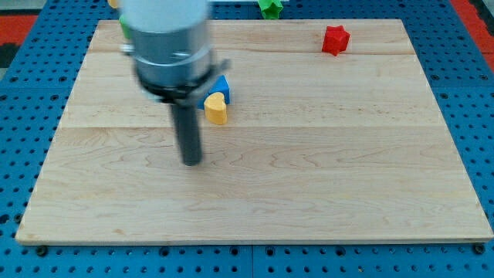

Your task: Slide the yellow heart to the top center

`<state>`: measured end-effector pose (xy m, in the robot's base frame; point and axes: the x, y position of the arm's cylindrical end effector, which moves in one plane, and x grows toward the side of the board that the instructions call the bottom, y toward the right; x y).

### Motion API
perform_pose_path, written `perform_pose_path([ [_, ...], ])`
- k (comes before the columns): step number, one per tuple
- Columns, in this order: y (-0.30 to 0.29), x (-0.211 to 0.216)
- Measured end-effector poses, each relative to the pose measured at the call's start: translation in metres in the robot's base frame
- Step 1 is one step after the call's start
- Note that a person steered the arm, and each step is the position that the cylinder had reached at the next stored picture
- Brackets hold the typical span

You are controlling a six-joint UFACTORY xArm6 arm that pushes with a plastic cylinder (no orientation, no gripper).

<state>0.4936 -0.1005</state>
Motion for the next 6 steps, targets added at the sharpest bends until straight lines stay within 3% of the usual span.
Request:
perform_pose_path([
  [1, -0.002, -0.051],
  [2, 0.016, -0.071],
  [3, 0.104, -0.071],
  [4, 0.129, -0.074],
  [5, 0.117, -0.106],
  [6, 0.080, -0.175],
])
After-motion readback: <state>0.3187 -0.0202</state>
